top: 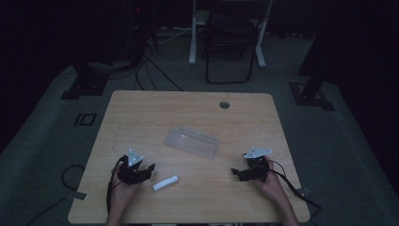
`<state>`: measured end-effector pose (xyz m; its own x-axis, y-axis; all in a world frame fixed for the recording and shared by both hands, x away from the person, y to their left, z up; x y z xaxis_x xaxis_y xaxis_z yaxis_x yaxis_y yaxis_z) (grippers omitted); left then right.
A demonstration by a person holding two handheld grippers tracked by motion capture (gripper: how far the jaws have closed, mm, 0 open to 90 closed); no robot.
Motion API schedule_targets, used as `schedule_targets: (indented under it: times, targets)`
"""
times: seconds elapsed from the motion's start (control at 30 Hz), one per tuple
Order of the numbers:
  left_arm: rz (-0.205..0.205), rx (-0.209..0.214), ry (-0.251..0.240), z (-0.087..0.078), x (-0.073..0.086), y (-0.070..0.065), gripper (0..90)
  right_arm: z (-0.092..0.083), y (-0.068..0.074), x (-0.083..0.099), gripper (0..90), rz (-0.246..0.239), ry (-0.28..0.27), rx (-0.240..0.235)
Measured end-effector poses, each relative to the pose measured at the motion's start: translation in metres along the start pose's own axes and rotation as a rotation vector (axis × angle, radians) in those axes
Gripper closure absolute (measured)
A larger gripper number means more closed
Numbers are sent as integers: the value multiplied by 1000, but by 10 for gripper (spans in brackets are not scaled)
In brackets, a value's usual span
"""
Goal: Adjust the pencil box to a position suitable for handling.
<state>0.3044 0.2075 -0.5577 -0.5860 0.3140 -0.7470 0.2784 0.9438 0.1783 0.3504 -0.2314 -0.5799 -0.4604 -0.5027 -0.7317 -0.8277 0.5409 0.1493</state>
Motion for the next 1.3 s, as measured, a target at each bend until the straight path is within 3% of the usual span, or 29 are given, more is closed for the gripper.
schedule_targets:
  times: [0.6, 0.9, 1.3]
  targets:
    - [8, 30, -36, -15, 0, -6, 406, 0, 0, 0, 113, 1, 0, 0]
    - [16, 77, -64, -22, 0, -12, 406, 0, 0, 0, 114, 1, 0, 0]
    - [69, 141, -79, -35, 6, -31, 414, 0, 0, 0, 114, 0, 0, 0]
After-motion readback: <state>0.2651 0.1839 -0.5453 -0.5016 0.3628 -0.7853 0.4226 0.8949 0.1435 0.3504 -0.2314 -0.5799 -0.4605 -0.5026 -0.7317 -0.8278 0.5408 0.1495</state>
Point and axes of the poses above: each handheld gripper's, and its own axes: z roughly forward along the jaws, x roughly out of its underside, y roughly to its left, the point moved 2 cm from there along z, roughly forward along the jaws, and after that the axes turned 13 degrees about -x, right-handed, at the moved point
